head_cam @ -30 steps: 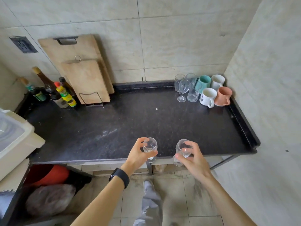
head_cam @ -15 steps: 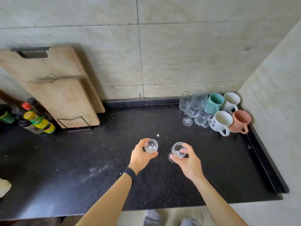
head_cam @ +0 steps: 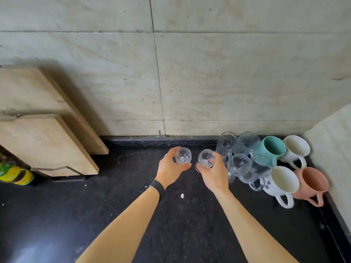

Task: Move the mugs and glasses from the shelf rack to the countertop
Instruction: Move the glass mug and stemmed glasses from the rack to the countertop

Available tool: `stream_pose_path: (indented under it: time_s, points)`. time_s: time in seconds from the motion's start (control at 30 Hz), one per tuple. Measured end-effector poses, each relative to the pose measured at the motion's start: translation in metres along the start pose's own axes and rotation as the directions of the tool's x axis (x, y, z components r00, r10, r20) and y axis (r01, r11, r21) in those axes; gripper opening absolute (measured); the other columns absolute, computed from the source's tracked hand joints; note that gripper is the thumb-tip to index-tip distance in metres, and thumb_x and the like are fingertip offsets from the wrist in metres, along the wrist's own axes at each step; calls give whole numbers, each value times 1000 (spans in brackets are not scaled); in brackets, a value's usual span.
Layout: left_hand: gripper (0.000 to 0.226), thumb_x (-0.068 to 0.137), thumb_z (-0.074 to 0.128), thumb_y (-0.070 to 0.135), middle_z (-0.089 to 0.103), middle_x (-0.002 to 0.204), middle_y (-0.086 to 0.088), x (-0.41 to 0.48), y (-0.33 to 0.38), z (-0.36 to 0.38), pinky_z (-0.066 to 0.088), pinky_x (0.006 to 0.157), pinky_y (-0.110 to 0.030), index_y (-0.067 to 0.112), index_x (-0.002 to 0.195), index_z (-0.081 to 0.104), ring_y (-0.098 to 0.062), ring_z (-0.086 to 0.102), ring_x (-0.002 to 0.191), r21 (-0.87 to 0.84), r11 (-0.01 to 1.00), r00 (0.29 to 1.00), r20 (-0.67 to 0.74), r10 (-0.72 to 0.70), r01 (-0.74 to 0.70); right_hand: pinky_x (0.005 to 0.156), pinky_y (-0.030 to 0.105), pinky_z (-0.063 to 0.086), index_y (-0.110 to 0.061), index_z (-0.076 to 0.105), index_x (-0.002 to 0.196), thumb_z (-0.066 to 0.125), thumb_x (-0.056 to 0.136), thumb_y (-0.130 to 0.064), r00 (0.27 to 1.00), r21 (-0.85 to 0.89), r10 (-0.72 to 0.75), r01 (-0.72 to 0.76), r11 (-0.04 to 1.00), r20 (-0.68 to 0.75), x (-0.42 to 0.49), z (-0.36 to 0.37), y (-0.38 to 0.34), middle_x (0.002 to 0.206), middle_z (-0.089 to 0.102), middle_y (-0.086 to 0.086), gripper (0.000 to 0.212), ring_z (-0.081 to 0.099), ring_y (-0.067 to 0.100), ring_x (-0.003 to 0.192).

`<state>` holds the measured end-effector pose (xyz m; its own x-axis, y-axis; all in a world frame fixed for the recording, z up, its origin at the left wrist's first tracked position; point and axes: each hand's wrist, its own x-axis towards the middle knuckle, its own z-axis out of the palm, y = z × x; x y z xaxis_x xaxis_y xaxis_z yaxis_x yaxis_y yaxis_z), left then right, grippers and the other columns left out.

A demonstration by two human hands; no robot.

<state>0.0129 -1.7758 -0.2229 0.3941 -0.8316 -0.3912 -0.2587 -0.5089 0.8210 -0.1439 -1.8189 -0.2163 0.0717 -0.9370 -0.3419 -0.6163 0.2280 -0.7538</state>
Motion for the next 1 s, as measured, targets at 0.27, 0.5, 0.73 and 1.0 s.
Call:
stream_pose_path:
  time_s: [0.27, 0.5, 0.73, 1.0]
  points:
    - [64, 73, 84, 26, 65, 121, 10, 65, 25, 12, 42, 82, -20, 32, 131, 56, -10, 57, 103, 9, 998, 998, 5, 55, -55, 79, 30, 40, -17, 45, 136, 73, 85, -24, 1000, -28, -20, 19, 999, -11, 68, 0, -10, 120, 64, 0, 59, 61, 22, 103]
    - [74, 75, 85, 30, 64, 128, 5, 81, 33, 22, 40, 83, -22, 28, 139, 49, -10, 54, 102, 47, 998, 998, 27, 50, -52, 87, 34, 45, -15, 37, 144, 72, 88, -33, 1000, -75, 1, -1, 997, 0, 87, 7, -16, 134, 61, 9, 69, 62, 30, 115]
    - [84, 75, 82, 18, 61, 134, 4, 79, 33, 17, 47, 87, -23, 35, 146, 41, -17, 63, 112, 50, 999, 996, 89, 12, -16, 92, 37, 46, -16, 31, 146, 72, 87, -22, 999, -34, 19, -18, 999, 34, 86, 6, -20, 137, 58, 8, 72, 60, 30, 118]
    - [73, 81, 77, 28, 54, 141, -2, 44, 30, -5, 48, 100, -37, 27, 145, 41, -22, 54, 125, 165, 985, 991, 117, -60, 40, 89, 36, 48, -24, 29, 144, 68, 84, -20, 995, -10, 13, -12, 1000, 96, 57, -6, -20, 135, 59, 1, 71, 66, 23, 113]
